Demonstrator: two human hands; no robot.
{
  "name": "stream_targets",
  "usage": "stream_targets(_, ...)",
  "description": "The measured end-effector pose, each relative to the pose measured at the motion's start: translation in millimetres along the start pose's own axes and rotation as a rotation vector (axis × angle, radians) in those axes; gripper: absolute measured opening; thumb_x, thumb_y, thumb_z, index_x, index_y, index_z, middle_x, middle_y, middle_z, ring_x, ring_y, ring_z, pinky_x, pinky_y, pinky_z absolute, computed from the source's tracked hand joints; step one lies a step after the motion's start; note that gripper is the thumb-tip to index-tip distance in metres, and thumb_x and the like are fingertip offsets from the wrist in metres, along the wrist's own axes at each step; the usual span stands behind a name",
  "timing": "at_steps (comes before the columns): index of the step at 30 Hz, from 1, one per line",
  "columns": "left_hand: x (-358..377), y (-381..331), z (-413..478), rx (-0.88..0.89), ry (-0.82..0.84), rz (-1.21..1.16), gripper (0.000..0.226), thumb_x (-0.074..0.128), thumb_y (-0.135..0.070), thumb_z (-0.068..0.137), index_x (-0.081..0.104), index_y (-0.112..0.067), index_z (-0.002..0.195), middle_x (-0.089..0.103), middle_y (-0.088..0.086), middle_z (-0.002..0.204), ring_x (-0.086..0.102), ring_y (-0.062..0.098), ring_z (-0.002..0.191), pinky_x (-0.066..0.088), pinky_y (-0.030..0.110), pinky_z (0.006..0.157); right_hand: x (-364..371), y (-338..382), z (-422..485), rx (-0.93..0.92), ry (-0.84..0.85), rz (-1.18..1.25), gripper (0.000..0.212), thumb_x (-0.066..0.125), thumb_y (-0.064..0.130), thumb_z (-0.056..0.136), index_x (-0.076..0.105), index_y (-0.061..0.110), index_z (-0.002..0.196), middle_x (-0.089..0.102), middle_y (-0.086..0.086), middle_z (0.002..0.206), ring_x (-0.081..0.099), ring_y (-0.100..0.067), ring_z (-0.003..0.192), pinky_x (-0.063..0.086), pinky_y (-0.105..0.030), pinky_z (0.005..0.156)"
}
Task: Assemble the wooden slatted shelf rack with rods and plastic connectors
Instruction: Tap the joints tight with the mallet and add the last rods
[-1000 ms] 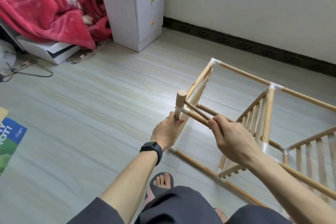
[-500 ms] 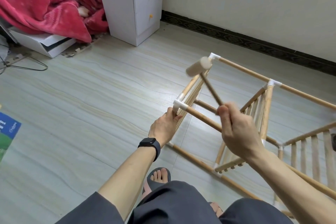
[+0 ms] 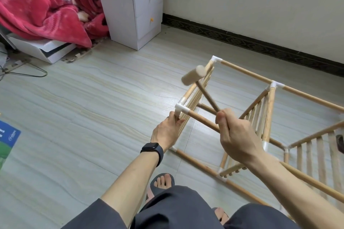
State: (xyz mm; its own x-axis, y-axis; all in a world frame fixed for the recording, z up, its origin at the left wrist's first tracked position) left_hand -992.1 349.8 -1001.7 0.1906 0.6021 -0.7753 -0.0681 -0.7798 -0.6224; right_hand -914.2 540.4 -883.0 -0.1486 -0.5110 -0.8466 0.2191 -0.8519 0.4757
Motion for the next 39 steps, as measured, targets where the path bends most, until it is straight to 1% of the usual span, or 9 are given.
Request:
stream_targets(3, 1, 1, 1, 0.009, -0.002, 0.013, 0.031, 0.033, -0.053, 0.104, 0.036, -0.022, 0.103, 0.059, 0.0, 0.082, 0.061, 0.031, 0.077, 0.046, 0.04, 0.064, 3, -5, 2, 0.103, 0.247, -0.105, 0.042, 0.025, 0.053, 0.103, 0.049, 0.025, 0.084, 0.057, 0.0, 0.057, 0.052, -0.016, 0.045, 0.045, -0.035, 0.045)
stream_targets(9, -17, 2, 26, -0.039, 0.035, 0.113, 0.037, 0.028, -0.057, 0.104, 0.038, -0.022, 0.108, 0.066, 0.007, 0.093, 0.064, 0.036, 0.092, 0.048, 0.043, 0.072, -16, -39, -25, 0.191, -0.299, 0.213, 0.041, 0.03, 0.045, 0.108, 0.053, 0.024, 0.081, 0.045, 0.0, 0.051, 0.043, -0.013, 0.038, 0.031, -0.022, 0.035)
stream_targets(12, -35, -6, 42, -0.056, 0.005, -0.016, 0.043, 0.042, -0.049, 0.103, 0.034, -0.025, 0.138, 0.06, 0.013, 0.129, 0.057, 0.037, 0.118, 0.05, 0.052, 0.092, -15, -65, -62, 0.391, -0.422, 0.095, 0.04, 0.025, 0.05, 0.106, 0.046, 0.03, 0.078, 0.048, 0.002, 0.062, 0.046, -0.013, 0.052, 0.034, -0.027, 0.044)
stream_targets(15, -49, -23, 38, 0.17, -0.286, 0.058, 0.08, 0.062, -0.019, 0.089, 0.018, -0.018, 0.156, 0.026, 0.016, 0.156, 0.03, 0.037, 0.143, 0.032, 0.053, 0.117, -6, -80, -80, 0.562, -0.482, -0.108, 0.04, 0.024, 0.046, 0.106, 0.045, 0.027, 0.078, 0.047, 0.007, 0.068, 0.042, -0.005, 0.064, 0.026, -0.027, 0.053)
stream_targets(18, -43, -53, 27, 0.584, -0.272, 0.304, 0.069, 0.065, -0.028, 0.08, 0.045, -0.021, 0.145, 0.042, 0.006, 0.15, 0.03, 0.028, 0.145, 0.019, 0.056, 0.122, 2, -78, -67, 0.597, -0.526, -0.202, 0.037, 0.029, 0.037, 0.109, 0.046, 0.023, 0.079, 0.044, 0.01, 0.063, 0.037, -0.01, 0.055, 0.02, -0.026, 0.053)
stream_targets(21, -19, -89, 22, 0.717, 0.005, 0.425, 0.049, 0.043, -0.058, 0.094, 0.057, -0.029, 0.131, 0.058, -0.002, 0.132, 0.042, 0.02, 0.133, 0.025, 0.044, 0.118, 4, -79, -42, 0.558, -0.498, -0.105, 0.034, 0.024, 0.046, 0.105, 0.041, 0.03, 0.081, 0.044, 0.012, 0.068, 0.041, -0.015, 0.058, 0.027, -0.029, 0.052)
stream_targets(25, -11, -116, 38, 0.613, 0.013, 0.552, 0.046, 0.027, -0.065, 0.101, 0.058, -0.037, 0.118, 0.059, 0.001, 0.11, 0.047, 0.022, 0.113, 0.035, 0.037, 0.099, 2, -90, -20, 0.549, -0.385, 0.021, 0.042, 0.02, 0.05, 0.104, 0.05, 0.026, 0.086, 0.059, 0.0, 0.082, 0.056, -0.028, 0.077, 0.044, -0.041, 0.069)
stream_targets(32, -6, -115, 50, 0.501, 0.103, 0.64, 0.067, 0.0, -0.072, 0.09, 0.051, -0.035, 0.113, 0.057, 0.004, 0.117, 0.042, 0.026, 0.118, 0.026, 0.041, 0.107, -17, -80, -51, 0.34, -0.457, 0.121, 0.037, 0.026, 0.05, 0.108, 0.044, 0.033, 0.081, 0.051, 0.008, 0.06, 0.049, -0.009, 0.052, 0.032, -0.018, 0.046)
stream_targets(39, -5, -114, 51, 0.496, 0.07, 0.61, 0.075, -0.006, -0.073, 0.084, 0.051, -0.033, 0.114, 0.055, 0.006, 0.121, 0.04, 0.028, 0.123, 0.021, 0.04, 0.11, -37, -78, -102, 0.533, -0.06, -0.059, 0.045, 0.026, 0.053, 0.101, 0.053, 0.031, 0.072, 0.057, 0.009, 0.053, 0.056, -0.012, 0.055, 0.039, -0.036, 0.054)
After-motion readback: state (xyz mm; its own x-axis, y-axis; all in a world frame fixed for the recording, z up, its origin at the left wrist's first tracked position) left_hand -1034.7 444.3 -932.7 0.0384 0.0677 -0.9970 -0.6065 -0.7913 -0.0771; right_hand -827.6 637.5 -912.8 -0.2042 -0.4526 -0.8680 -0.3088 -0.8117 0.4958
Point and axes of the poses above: each hand's wrist, its own z-axis towards the middle knuckle, its own x-axis out of the palm, y = z × x, the point moved 1 cm from there along z, towards the middle knuckle
